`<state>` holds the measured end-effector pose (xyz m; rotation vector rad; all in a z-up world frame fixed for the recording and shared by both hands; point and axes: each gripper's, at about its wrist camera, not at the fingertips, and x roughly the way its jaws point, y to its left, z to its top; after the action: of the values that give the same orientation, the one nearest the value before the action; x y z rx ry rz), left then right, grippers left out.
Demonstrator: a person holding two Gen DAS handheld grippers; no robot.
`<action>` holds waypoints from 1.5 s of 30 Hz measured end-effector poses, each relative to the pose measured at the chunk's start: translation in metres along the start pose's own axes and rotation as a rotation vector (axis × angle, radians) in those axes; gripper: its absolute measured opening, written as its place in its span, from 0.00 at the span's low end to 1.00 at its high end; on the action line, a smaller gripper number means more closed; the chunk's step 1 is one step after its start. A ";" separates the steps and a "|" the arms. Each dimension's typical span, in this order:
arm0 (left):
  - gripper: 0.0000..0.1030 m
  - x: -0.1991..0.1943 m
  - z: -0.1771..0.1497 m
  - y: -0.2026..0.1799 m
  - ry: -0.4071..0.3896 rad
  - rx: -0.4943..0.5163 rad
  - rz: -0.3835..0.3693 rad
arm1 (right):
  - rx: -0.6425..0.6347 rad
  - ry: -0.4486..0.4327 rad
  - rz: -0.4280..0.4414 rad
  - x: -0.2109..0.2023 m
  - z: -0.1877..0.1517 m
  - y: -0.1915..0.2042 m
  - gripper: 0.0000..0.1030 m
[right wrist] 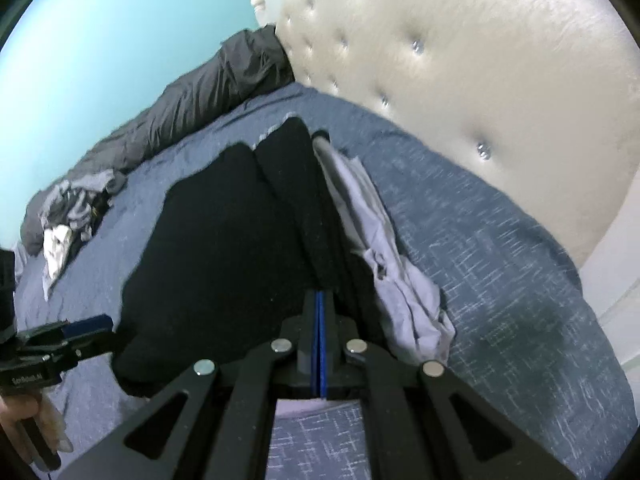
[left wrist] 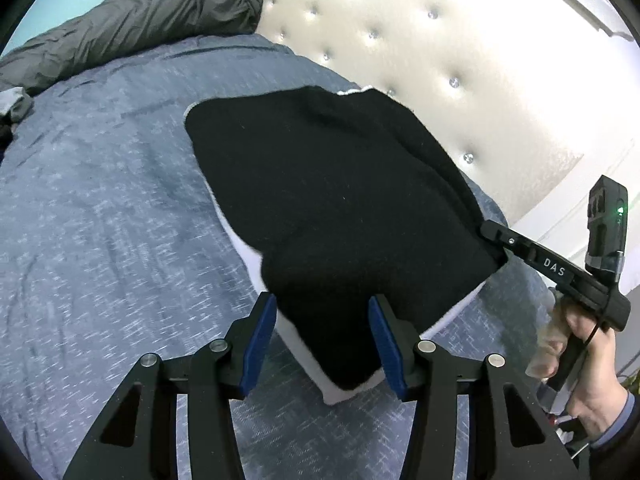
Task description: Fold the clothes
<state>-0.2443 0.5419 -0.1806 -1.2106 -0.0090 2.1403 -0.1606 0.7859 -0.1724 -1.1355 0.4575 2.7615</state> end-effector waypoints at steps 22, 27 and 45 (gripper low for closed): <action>0.53 -0.125 -0.001 -0.035 -0.121 0.026 0.020 | 0.009 -0.103 0.028 -0.114 0.017 0.055 0.03; 0.56 -0.152 -0.002 -0.047 -0.152 0.037 0.017 | -0.001 -0.125 0.024 -0.139 0.016 0.066 0.04; 0.61 -0.227 -0.011 -0.075 -0.240 0.083 0.046 | -0.009 -0.200 0.022 -0.219 0.014 0.094 0.13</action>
<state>-0.1161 0.4714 0.0091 -0.9099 0.0028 2.2910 -0.0349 0.7021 0.0127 -0.8487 0.4362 2.8595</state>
